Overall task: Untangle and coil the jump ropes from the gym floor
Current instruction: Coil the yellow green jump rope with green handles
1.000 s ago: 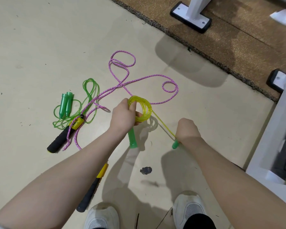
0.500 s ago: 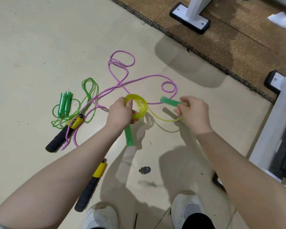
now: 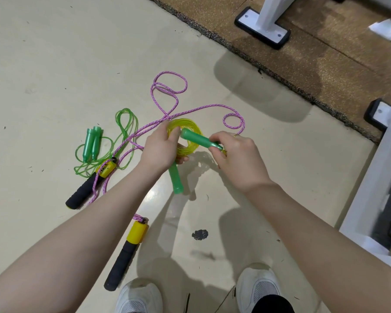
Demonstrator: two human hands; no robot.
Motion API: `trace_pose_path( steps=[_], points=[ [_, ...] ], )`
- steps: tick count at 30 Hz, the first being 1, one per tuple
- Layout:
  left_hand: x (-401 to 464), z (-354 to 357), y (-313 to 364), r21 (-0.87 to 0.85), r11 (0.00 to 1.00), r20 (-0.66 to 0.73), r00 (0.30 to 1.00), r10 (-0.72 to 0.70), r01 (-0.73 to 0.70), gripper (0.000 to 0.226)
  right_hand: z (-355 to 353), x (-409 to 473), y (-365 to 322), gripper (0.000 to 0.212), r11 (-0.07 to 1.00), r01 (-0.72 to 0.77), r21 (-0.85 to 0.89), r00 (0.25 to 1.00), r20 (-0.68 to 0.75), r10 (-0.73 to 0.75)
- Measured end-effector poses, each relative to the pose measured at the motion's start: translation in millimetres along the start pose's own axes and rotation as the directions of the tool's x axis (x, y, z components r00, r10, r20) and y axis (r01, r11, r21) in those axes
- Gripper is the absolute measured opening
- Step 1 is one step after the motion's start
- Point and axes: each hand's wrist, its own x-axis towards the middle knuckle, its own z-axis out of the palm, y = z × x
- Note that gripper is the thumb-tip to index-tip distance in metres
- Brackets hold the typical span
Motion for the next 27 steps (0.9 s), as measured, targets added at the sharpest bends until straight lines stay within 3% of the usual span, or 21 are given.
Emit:
trace_pose_path(
  steps=[3,6,9,11,13,16,19,23,25,27],
  points=[
    [-1,4,1,0.265,0.947,-0.012,0.981,0.192,-0.182,0.024,-1,2,-5,0.020,1.000,0.017,-0.012,0.996,-0.082,-0.018],
    [-1,7,1,0.473,0.826,-0.007,0.936,0.351,-0.306,0.028,-2,5,-11,0.021,0.998,0.031,0.055,0.990,-0.141,-0.023],
    [-1,6,3,0.654,0.675,0.027,0.903,0.430,-0.341,0.033,-5,6,-19,0.014,0.939,-0.095,0.330,0.989,-0.079,0.127],
    [-3,5,5,0.700,0.618,0.093,0.903,0.420,-0.360,0.032,-12,8,-23,0.011,0.792,-0.266,0.550,0.959,0.070,0.274],
    [-5,5,6,0.606,0.705,0.154,0.924,0.350,-0.369,0.024,-17,8,-24,0.014,0.721,-0.275,0.636,0.958,0.122,0.259],
    [-8,8,8,0.169,0.960,0.177,0.965,0.195,-0.225,0.016,-14,5,-24,0.016,0.797,-0.149,0.585,0.989,0.076,0.129],
    [-14,10,20,-0.181,0.974,0.284,0.941,0.185,-0.137,0.020,-5,3,-18,0.018,0.862,-0.068,0.502,0.997,0.006,0.076],
    [-14,12,25,-0.269,0.959,0.282,0.946,0.164,-0.086,0.018,-13,11,-16,0.028,0.743,-0.177,0.646,0.983,0.158,0.096],
    [-11,10,21,-0.231,0.970,0.281,0.948,0.148,-0.083,0.017,-24,15,-13,0.030,0.845,-0.091,0.527,0.982,0.191,-0.013],
    [-12,8,18,-0.193,0.980,0.331,0.936,0.117,-0.055,0.018,-33,18,-5,0.033,0.909,0.043,0.415,0.997,0.038,-0.065]
  ],
)
